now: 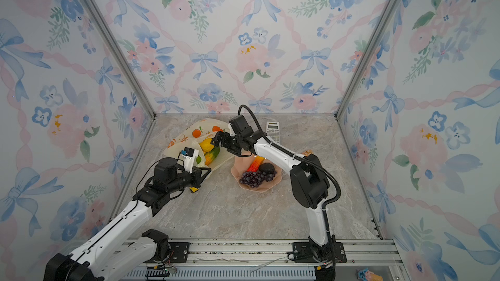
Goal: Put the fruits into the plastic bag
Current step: 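Withdraw the right gripper from the bag and move it over the bowl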
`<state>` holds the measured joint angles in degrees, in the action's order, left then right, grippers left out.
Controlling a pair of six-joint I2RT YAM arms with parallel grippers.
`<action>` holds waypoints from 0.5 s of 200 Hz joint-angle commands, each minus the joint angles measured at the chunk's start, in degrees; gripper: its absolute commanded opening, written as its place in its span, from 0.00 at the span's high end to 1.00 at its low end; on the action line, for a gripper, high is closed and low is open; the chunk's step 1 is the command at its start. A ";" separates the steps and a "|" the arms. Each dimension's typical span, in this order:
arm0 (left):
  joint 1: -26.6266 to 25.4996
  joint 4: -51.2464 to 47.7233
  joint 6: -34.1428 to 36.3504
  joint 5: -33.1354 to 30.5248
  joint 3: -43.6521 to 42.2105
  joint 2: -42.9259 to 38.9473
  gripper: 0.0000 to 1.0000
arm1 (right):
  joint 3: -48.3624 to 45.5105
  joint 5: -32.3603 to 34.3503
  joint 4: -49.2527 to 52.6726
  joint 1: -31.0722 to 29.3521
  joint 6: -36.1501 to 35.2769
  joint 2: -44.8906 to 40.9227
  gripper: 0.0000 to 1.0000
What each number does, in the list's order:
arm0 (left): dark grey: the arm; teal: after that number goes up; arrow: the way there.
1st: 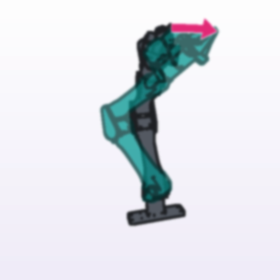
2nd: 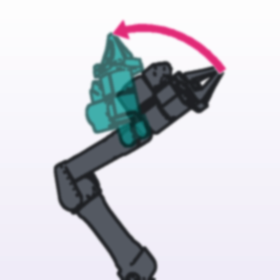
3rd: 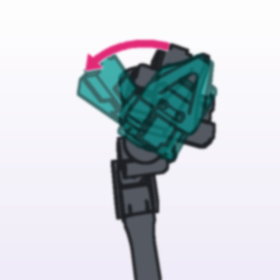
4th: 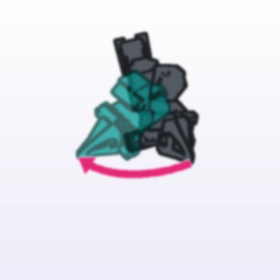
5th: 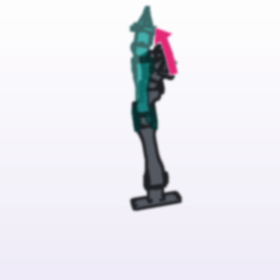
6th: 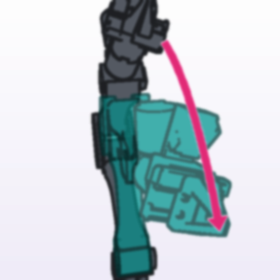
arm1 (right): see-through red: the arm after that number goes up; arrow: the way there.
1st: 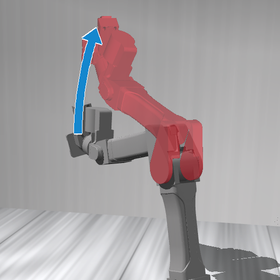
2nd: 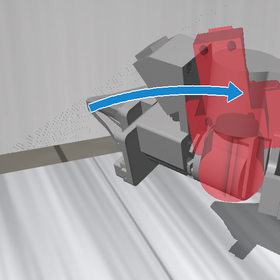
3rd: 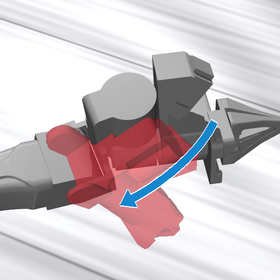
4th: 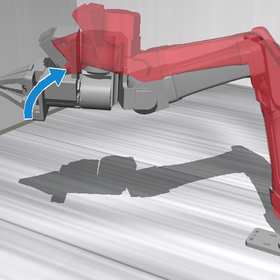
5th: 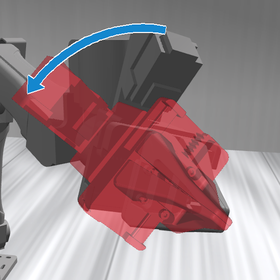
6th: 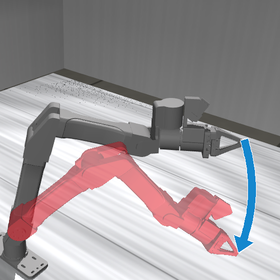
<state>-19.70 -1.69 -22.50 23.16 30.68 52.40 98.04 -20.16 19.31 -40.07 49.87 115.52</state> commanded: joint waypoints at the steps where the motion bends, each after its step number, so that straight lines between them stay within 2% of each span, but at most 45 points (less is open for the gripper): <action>1: -0.09 -0.76 1.23 -0.66 0.89 -0.37 1.00 | -2.07 -0.19 2.92 -0.30 -3.53 -5.10 0.04; 47: -0.13 -0.85 1.14 -1.61 0.93 -0.71 1.00 | -5.95 8.92 13.81 -2.90 -13.66 -15.49 0.04; 79: 0.03 -0.85 1.14 -1.20 1.05 -0.72 1.00 | -9.98 19.18 19.72 -5.63 -27.12 -25.39 0.04; 100: 0.13 -0.86 0.97 -0.85 1.06 -0.70 1.00 | -11.43 21.73 23.18 -6.22 -34.60 -29.07 0.04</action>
<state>-19.68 -1.89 -22.50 22.28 30.68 52.38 88.60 -5.63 35.09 -45.32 27.70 90.28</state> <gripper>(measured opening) 0.049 0.963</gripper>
